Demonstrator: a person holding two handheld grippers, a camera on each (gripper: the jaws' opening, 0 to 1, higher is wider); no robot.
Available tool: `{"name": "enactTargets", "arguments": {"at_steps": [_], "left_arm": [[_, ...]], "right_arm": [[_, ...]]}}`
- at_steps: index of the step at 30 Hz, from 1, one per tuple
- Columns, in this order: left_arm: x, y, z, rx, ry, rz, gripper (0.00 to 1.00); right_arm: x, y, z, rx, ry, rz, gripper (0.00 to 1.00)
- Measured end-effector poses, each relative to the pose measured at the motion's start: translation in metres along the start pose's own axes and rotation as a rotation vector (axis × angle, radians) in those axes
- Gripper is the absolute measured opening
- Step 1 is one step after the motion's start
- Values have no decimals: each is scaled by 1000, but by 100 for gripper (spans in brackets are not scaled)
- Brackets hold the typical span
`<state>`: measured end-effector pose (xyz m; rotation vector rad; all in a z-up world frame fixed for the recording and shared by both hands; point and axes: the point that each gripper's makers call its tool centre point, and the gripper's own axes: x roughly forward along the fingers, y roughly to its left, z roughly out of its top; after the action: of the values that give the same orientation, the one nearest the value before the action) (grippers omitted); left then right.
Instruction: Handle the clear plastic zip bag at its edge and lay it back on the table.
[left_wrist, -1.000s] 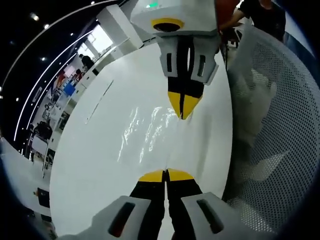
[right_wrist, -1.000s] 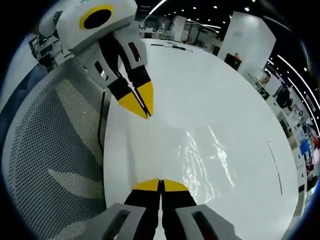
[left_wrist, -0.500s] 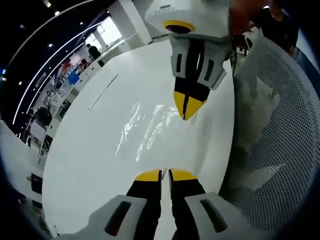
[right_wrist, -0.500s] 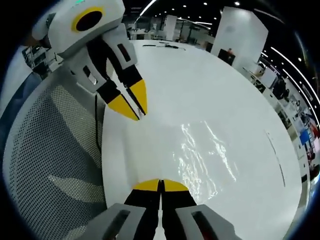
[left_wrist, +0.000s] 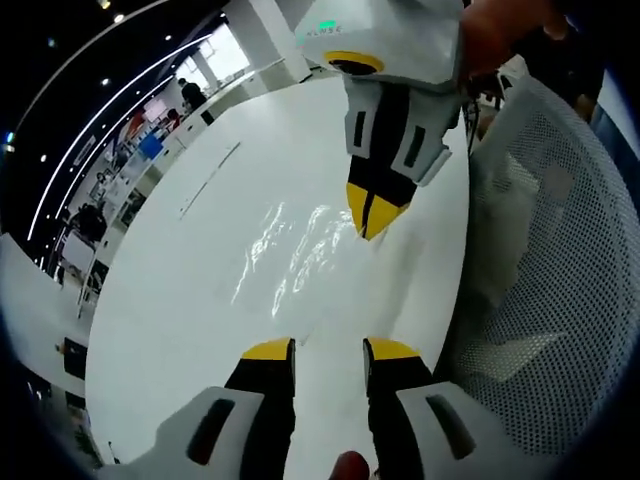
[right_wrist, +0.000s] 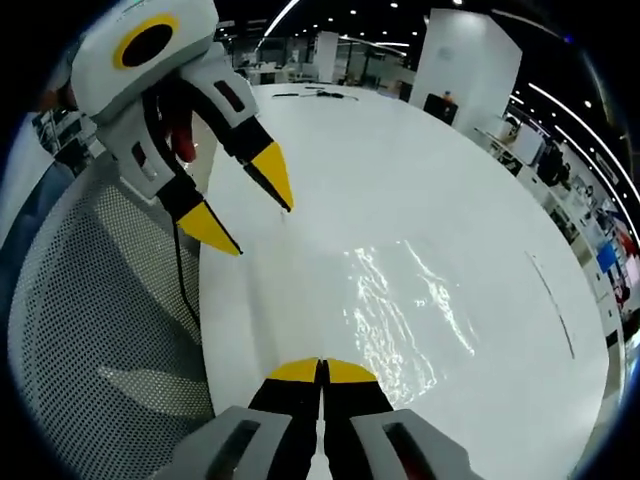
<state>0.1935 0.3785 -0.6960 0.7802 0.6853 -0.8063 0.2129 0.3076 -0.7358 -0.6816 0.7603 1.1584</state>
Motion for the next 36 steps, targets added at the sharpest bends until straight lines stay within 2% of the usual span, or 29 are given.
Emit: {"name": "enactTargets", "arguments": {"at_steps": [3, 6, 12, 15, 23, 26, 36], "left_arm": [[-4, -4, 14, 92, -48, 11, 26], [-6, -18, 26, 197, -86, -9, 27], [0, -36, 31, 247, -98, -42, 27], [5, -43, 33, 310, -94, -50, 25], [20, -41, 40, 310, -97, -63, 24], [24, -42, 42, 334, -94, -68, 22], [39, -43, 31, 383, -42, -67, 12]], "right_arm": [[-1, 1, 2, -4, -1, -1, 0], [-1, 1, 1, -5, -2, -2, 0], [-1, 2, 3, 16, -8, 5, 0], [-2, 3, 3, 13, -8, 5, 0], [-4, 3, 1, 0, -2, 14, 0], [-4, 3, 3, -5, -7, 18, 0], [-6, 14, 12, -41, -27, 56, 0]]}}
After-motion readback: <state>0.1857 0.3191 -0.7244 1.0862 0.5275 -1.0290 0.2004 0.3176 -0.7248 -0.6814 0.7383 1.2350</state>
